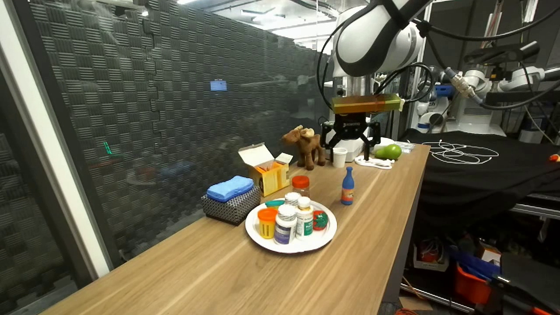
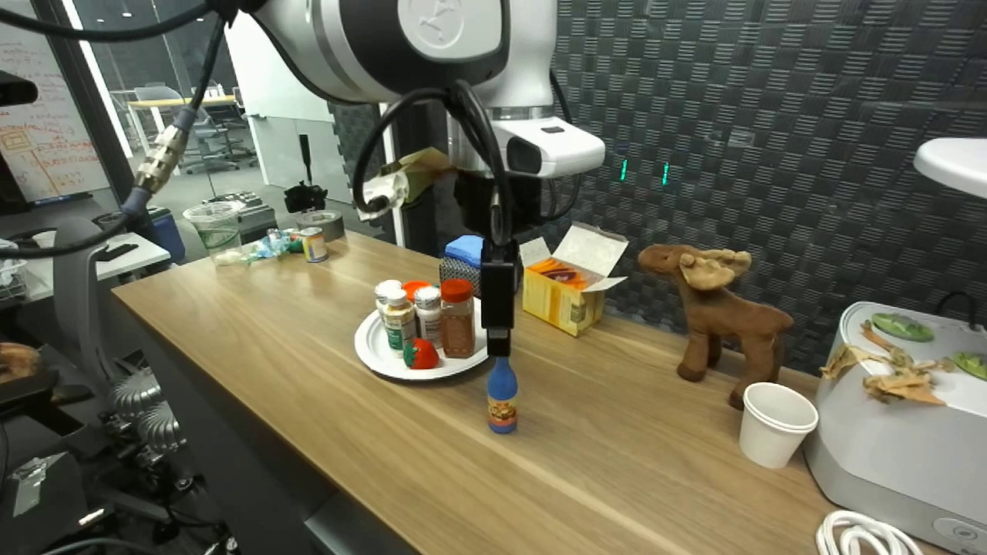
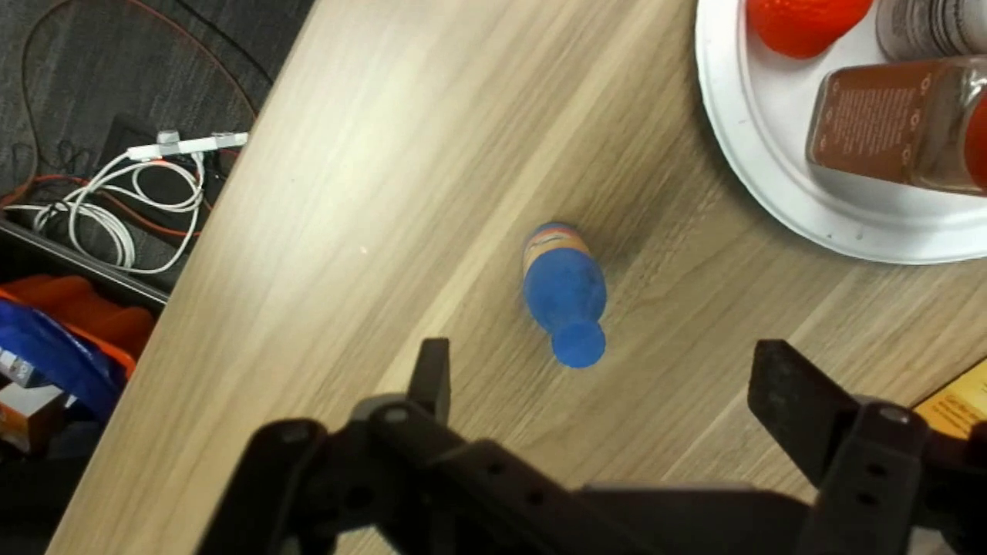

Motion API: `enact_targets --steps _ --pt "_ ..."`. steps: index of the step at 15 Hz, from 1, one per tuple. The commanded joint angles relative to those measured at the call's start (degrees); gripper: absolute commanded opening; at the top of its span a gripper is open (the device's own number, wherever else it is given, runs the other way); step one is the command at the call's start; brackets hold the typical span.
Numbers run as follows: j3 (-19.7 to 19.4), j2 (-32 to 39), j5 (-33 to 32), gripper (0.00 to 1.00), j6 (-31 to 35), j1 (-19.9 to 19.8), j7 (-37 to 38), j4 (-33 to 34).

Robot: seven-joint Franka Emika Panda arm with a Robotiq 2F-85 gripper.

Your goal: Put the bottles and the orange plushie surrounding the white plate on the white plate

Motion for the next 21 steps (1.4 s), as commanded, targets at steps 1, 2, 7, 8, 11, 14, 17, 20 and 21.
enact_targets --steps 1,2,7,8,11,14,17,20,21 --pt "-0.21 0.98 1.75 1.0 3.76 0.11 1.99 -0.36" --pt "-0.23 1.2 1.77 1.0 4.28 0.18 2.15 -0.47" --pt "-0.69 2.06 1.5 0.85 5.67 0.21 3.92 -0.91" --pt "-0.76 2.1 1.57 0.73 5.75 0.18 4.11 -0.89" --pt "-0.92 1.76 1.84 0.49 5.57 0.06 4.45 -0.93" --pt "-1.09 1.42 1.89 0.27 5.49 -0.14 4.69 -1.17" --pt "-1.16 1.41 2.19 0.11 5.14 -0.39 4.61 -1.28" --pt "-1.28 1.26 2.03 0.13 4.88 -0.4 5.07 -1.21" --pt "-1.36 1.16 1.76 0.13 4.96 -0.32 5.44 -1.1"
